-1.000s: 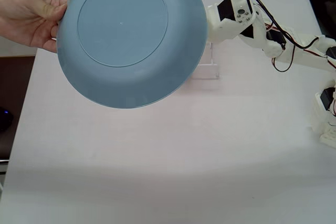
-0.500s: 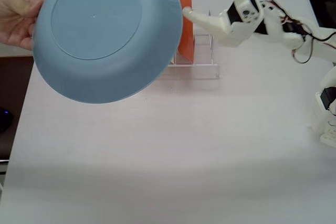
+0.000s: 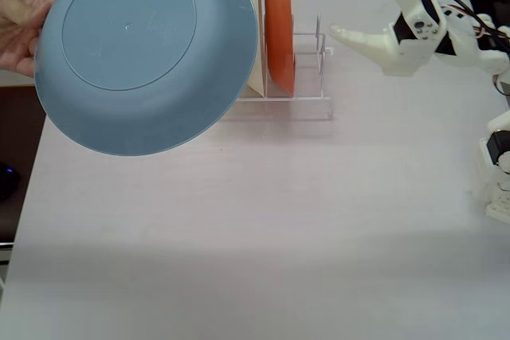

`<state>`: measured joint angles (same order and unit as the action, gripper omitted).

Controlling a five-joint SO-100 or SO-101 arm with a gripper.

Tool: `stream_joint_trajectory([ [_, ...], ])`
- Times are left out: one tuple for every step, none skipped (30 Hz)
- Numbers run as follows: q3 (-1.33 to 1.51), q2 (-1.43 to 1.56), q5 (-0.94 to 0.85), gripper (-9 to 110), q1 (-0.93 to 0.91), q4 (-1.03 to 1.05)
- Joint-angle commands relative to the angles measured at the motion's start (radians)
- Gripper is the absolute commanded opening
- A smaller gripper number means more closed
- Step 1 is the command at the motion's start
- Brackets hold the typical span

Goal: Please take one of the plates.

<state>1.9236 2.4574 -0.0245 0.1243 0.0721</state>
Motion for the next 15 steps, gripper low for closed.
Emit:
stream_joint_trajectory([
  [0.087, 0.149, 0.008, 45, -0.012, 0.009],
  [0.121, 0.181, 0.008, 45, -0.012, 0.017],
  [0.155, 0.212, 0.008, 45, -0.012, 0.018],
  [0.189, 0.241, 0.008, 45, -0.012, 0.020],
  [0.219, 0.268, 0.005, 45, -0.012, 0.023],
  [0.250, 0.298, 0.003, 45, -0.012, 0.025],
  [0.281, 0.327, 0.003, 45, -0.012, 0.026],
  [0.313, 0.356, 0.003, 45, -0.012, 0.026],
  [0.348, 0.383, 0.012, 45, -0.014, 0.026],
  [0.382, 0.413, 0.023, 45, -0.018, 0.026],
  [0.417, 0.440, 0.029, 45, -0.021, 0.031],
  [0.451, 0.468, 0.040, 45, -0.023, 0.038],
  [0.483, 0.492, 0.051, 45, -0.028, 0.043],
  [0.514, 0.515, 0.060, 45, -0.032, 0.052],
  [0.549, 0.540, 0.074, 45, -0.038, 0.057],
])
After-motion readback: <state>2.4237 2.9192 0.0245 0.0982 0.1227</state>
